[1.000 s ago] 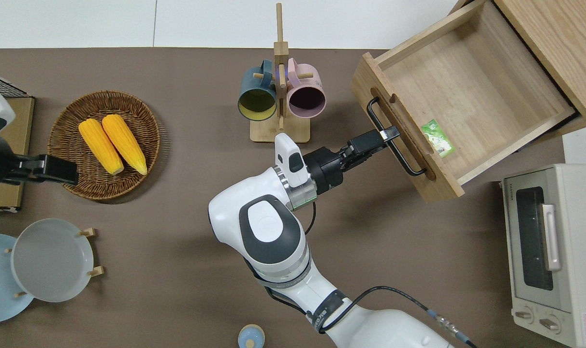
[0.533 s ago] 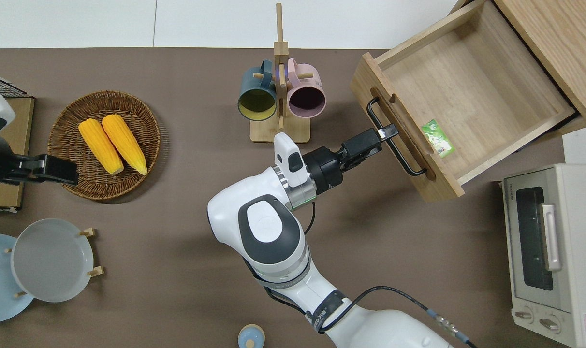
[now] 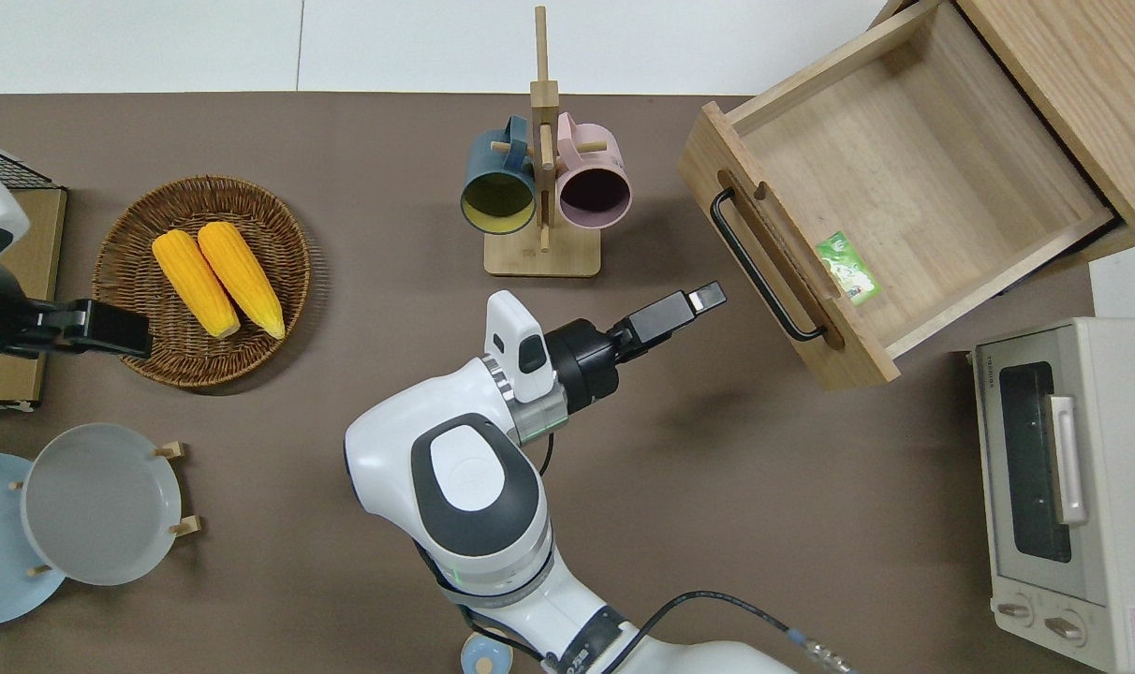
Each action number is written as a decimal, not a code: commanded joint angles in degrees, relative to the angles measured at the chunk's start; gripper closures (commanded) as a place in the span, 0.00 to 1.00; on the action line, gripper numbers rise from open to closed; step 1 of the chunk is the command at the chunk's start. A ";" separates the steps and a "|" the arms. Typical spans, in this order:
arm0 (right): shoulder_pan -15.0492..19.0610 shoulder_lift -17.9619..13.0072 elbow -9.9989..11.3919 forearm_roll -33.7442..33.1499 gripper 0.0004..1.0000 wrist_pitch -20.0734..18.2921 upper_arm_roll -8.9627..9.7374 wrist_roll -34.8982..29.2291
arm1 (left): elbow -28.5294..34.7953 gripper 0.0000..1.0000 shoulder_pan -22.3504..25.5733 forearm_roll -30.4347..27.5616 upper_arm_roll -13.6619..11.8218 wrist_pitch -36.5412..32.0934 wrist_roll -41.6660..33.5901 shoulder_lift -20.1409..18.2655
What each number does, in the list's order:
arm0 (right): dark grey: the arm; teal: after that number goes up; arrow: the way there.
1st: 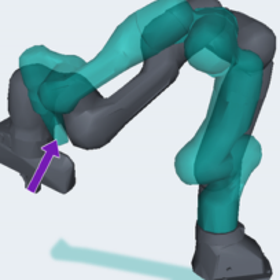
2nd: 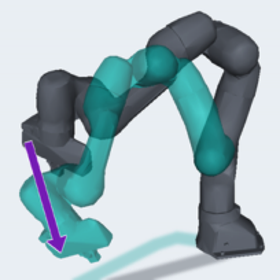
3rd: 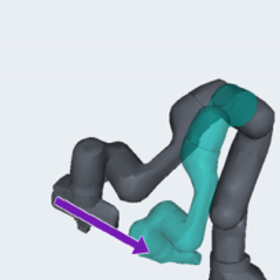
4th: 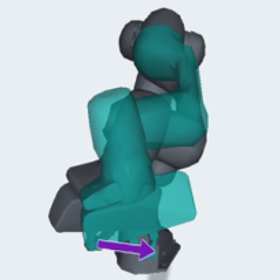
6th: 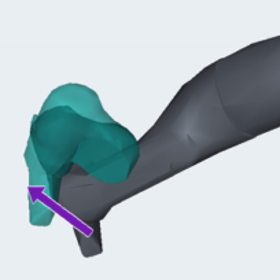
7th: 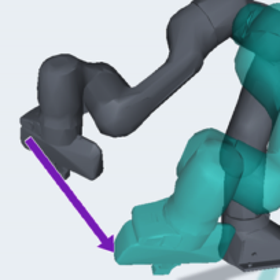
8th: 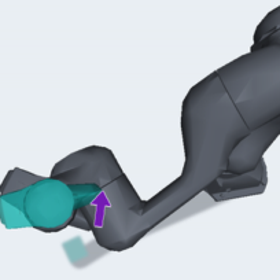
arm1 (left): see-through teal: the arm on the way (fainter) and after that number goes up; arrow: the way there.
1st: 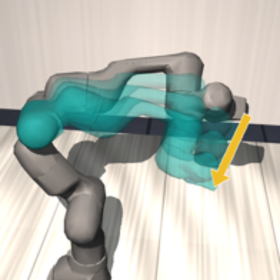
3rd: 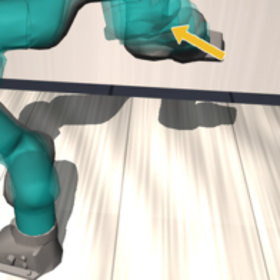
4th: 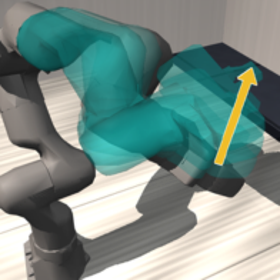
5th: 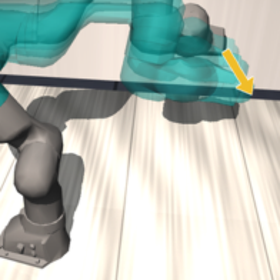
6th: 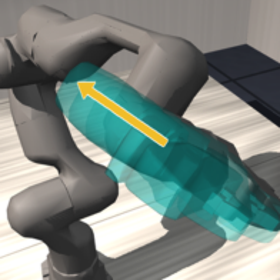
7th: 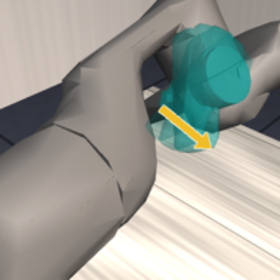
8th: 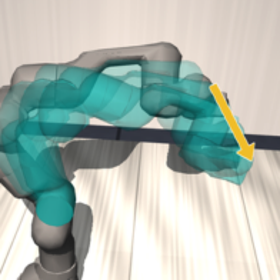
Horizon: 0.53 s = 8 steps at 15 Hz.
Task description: Slide drawer open with right arm
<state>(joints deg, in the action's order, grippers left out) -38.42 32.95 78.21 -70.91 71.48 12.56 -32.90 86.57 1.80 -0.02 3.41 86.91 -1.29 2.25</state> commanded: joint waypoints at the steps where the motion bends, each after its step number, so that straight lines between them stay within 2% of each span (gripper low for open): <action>1: 0.71 -2.79 -3.76 8.14 0.02 0.06 0.71 -0.93 | -1.49 0.01 0.22 0.98 0.37 -1.13 -0.55 0.65; 3: 1.76 -4.55 -4.20 11.83 0.02 0.67 1.33 -1.02 | -1.49 0.01 0.22 0.98 0.37 -1.13 -0.55 0.65; 5: 2.82 -6.22 -5.69 16.92 0.02 1.55 1.33 -1.02 | -1.40 0.01 0.22 0.98 0.37 -1.13 -0.55 0.65; 8: 6.23 -9.73 -6.84 27.10 0.02 5.14 1.15 -1.02 | -1.49 0.01 0.22 0.98 0.37 -1.13 -0.55 0.65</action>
<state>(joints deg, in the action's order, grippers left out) -36.49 26.82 72.03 -53.15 72.74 12.87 -33.05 86.57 1.80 -0.02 3.41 86.91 -1.29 2.25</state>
